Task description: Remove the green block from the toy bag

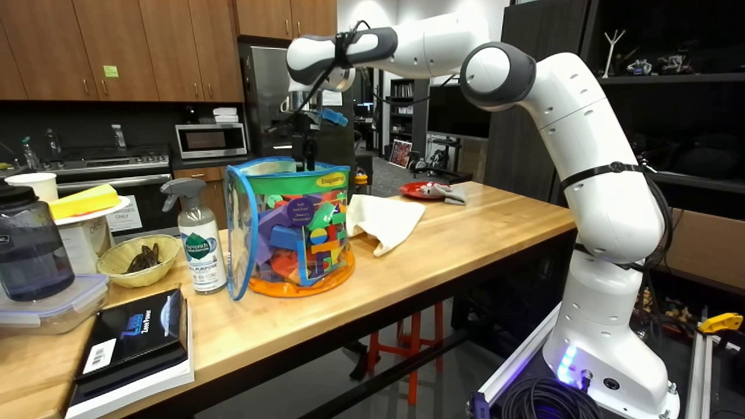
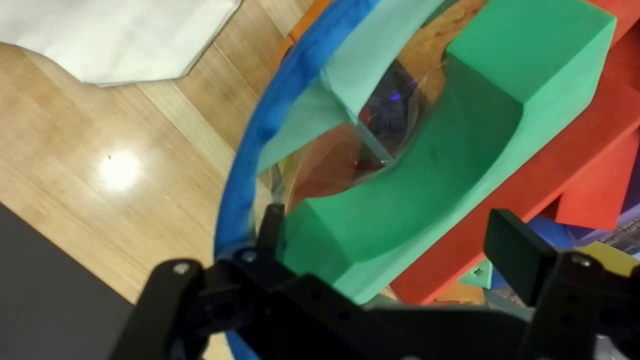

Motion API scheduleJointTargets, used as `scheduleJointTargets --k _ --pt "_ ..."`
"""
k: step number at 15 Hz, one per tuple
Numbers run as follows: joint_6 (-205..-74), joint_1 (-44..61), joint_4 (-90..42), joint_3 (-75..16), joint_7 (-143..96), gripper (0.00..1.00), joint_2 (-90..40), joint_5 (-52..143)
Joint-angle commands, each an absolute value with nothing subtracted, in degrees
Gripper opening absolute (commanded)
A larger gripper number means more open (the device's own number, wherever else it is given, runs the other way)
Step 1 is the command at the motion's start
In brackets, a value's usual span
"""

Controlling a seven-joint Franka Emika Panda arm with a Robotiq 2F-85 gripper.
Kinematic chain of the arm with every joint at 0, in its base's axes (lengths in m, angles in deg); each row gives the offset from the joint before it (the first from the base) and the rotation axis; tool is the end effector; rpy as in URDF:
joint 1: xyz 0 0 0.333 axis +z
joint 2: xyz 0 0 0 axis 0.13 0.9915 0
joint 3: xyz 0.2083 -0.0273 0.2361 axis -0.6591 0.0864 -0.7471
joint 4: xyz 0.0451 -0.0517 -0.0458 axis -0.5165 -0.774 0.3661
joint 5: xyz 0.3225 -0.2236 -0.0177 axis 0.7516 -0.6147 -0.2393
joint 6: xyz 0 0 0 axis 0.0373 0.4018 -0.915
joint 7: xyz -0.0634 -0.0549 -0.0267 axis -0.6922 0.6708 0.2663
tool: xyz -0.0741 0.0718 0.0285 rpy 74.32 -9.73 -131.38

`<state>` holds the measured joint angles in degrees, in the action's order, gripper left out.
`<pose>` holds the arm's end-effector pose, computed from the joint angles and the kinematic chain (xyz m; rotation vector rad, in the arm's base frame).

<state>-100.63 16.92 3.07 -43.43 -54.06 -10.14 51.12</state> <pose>0.6798 0.2108 0.4922 -2.7887 -1.1089 0.0036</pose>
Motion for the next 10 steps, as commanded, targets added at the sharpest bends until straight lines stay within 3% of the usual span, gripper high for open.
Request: scheduleJointTargets --k 1,10 --pt "-102.3 17.1 1.5 -43.9 -54.8 1.00 -10.5 51.4" --pt "-104.6 18.4 -0.1 -42.6 -54.3 1.00 -11.7 45.1"
